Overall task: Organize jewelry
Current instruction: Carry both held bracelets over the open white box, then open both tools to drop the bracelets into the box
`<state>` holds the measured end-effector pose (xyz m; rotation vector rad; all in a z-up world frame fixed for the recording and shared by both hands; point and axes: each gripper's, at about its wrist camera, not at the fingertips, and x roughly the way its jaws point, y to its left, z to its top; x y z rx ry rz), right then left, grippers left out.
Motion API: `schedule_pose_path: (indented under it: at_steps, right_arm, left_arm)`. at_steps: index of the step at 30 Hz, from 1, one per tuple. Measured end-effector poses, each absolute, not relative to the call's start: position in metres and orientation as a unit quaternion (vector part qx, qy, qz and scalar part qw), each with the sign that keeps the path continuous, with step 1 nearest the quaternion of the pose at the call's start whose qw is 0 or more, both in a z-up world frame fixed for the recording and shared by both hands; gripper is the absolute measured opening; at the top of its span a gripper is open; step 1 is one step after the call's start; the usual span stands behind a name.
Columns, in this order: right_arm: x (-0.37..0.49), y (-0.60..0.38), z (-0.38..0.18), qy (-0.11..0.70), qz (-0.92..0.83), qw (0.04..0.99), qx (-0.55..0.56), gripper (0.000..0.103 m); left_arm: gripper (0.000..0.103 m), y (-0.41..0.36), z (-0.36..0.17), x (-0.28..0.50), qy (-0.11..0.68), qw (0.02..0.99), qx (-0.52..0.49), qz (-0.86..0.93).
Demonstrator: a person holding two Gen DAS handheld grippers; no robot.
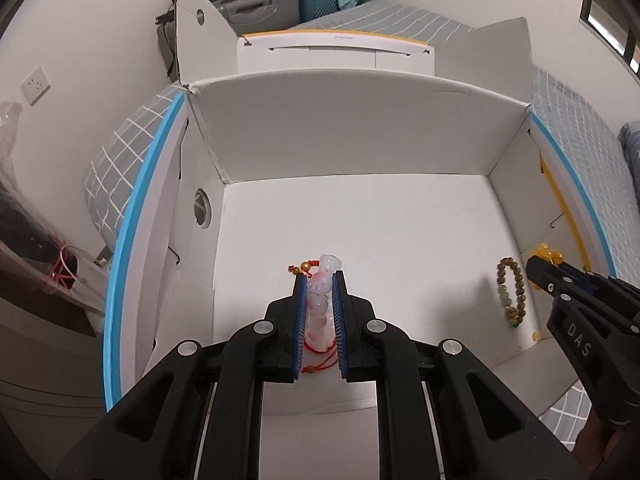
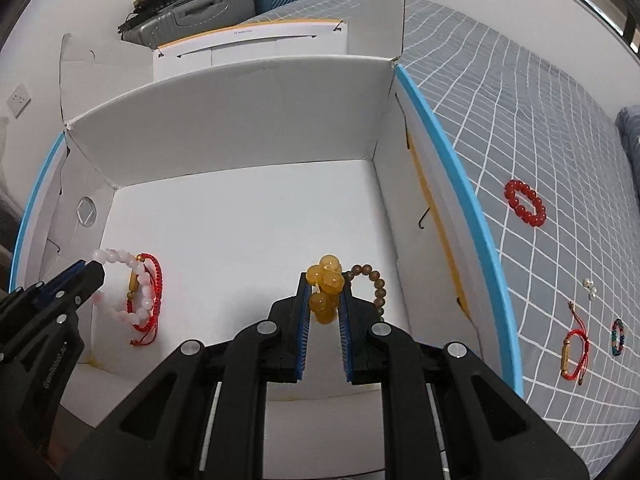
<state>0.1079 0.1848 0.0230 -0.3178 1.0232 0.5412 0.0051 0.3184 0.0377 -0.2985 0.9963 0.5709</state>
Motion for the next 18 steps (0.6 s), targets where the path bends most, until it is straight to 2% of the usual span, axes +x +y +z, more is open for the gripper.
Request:
schedule_pose_path:
  at_steps: [9, 10, 11, 14, 15, 17, 18]
  right_arm:
    - [0.101, 0.190, 0.026, 0.475, 0.264, 0.825, -0.152, 0.015]
    - [0.099, 0.190, 0.028, 0.474, 0.269, 0.825, -0.150, 0.020]
    - [0.097, 0.189, 0.030, 0.471, 0.270, 0.827, -0.149, 0.030]
    - [0.091, 0.188, 0.039, 0.453, 0.270, 0.836, -0.153, 0.043]
    - [0.089, 0.187, 0.043, 0.447, 0.269, 0.839, -0.154, 0.046]
    - [0.085, 0.184, 0.052, 0.432, 0.262, 0.849, -0.157, 0.056]
    - [0.084, 0.183, 0.055, 0.427, 0.260, 0.851, -0.159, 0.058]
  left_arm:
    - [0.014, 0.322, 0.037, 0.003, 0.469, 0.828, -0.140, 0.273]
    - [0.016, 0.322, 0.038, 0.002, 0.468, 0.828, -0.139, 0.274]
    - [0.018, 0.322, 0.039, 0.001, 0.468, 0.828, -0.139, 0.275]
    - [0.036, 0.322, 0.045, -0.004, 0.462, 0.832, -0.139, 0.275]
    - [0.046, 0.320, 0.048, -0.006, 0.457, 0.834, -0.137, 0.279]
    - [0.056, 0.319, 0.052, -0.009, 0.450, 0.836, -0.129, 0.285]
    - [0.065, 0.318, 0.054, -0.011, 0.447, 0.838, -0.127, 0.287]
